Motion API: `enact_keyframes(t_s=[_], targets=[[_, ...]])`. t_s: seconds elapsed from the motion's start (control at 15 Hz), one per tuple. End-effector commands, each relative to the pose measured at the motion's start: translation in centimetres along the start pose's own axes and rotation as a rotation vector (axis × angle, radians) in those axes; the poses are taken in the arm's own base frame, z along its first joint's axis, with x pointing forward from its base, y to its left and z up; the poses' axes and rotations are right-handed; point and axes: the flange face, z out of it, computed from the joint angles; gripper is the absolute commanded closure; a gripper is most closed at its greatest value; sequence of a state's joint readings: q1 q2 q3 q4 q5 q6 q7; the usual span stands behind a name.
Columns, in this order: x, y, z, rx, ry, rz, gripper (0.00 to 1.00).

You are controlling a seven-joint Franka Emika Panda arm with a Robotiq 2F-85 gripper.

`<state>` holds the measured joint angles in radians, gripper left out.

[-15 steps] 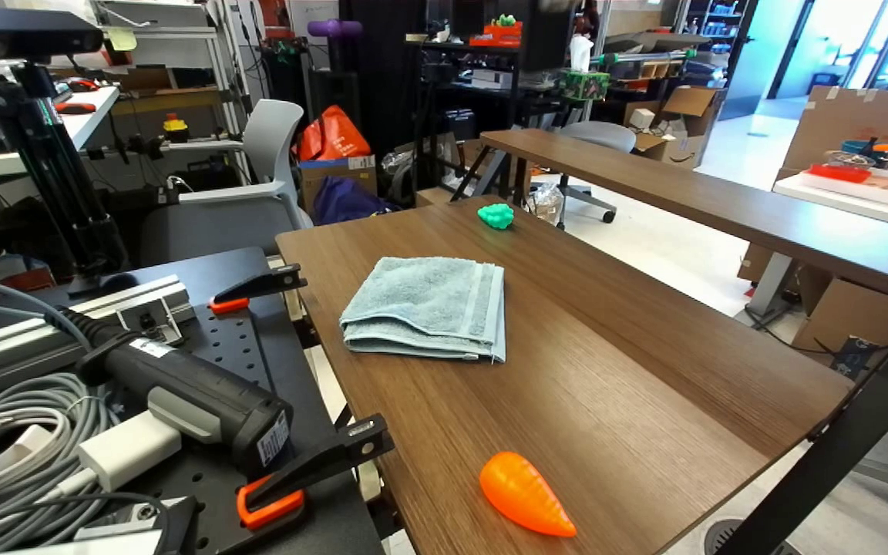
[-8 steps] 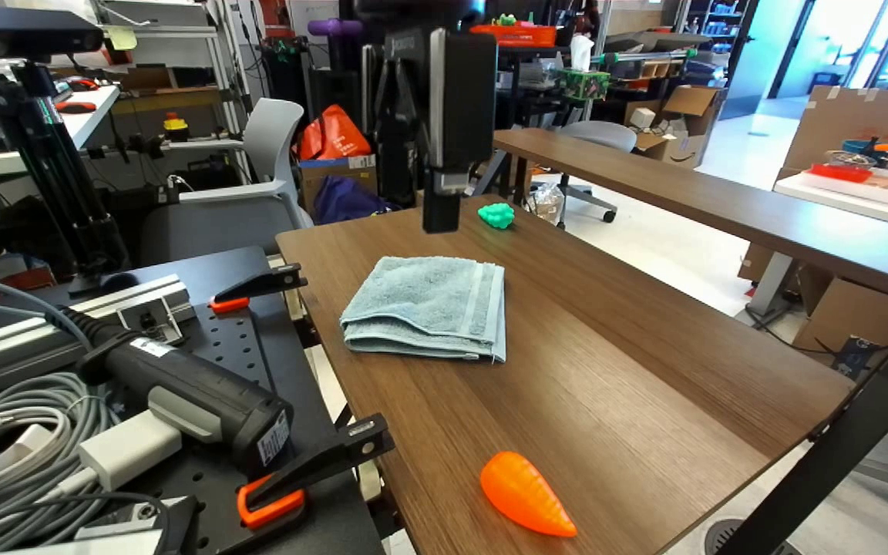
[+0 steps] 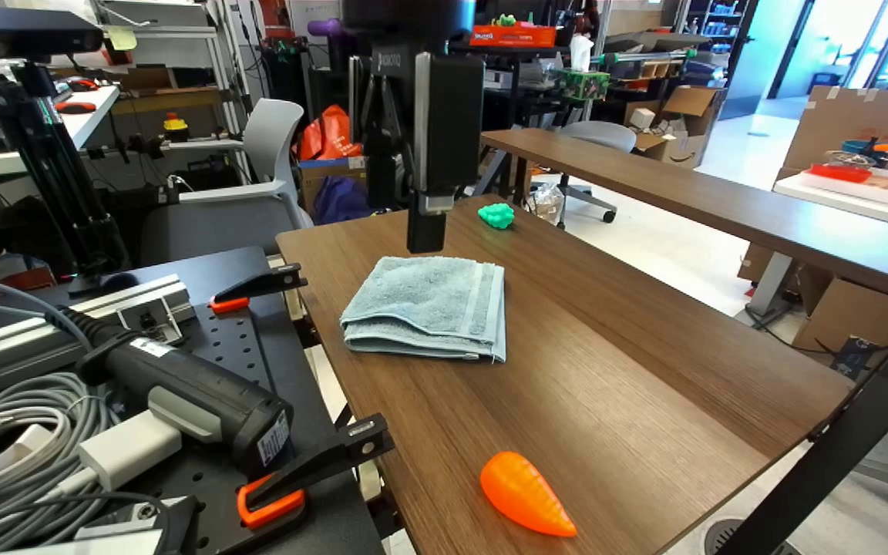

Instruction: Use the towel to wipe the table

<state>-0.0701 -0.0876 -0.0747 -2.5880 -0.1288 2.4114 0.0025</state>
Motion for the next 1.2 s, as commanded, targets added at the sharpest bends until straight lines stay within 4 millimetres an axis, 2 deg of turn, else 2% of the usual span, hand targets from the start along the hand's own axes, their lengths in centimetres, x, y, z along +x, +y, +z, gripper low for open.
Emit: enact_keyframes(t_s=[0.0,0.27,0.53,0.67,0.8,1.07,1.13], targets=[[0.5,-1.8,1.9,0.037,-0.026,0.001,0.00],[2.2,-7.4,4.4,0.052,-0.072,0.022,0.00],[5.2,-11.8,6.0,0.065,-0.003,0.080,0.00],[6.4,-12.8,6.8,0.066,0.019,0.107,0.00],[7.2,-12.8,7.7,0.062,0.023,0.125,0.00],[7.1,-12.1,9.6,0.088,-0.003,0.103,0.00],[6.8,-12.4,9.0,0.065,-0.010,0.112,0.00]])
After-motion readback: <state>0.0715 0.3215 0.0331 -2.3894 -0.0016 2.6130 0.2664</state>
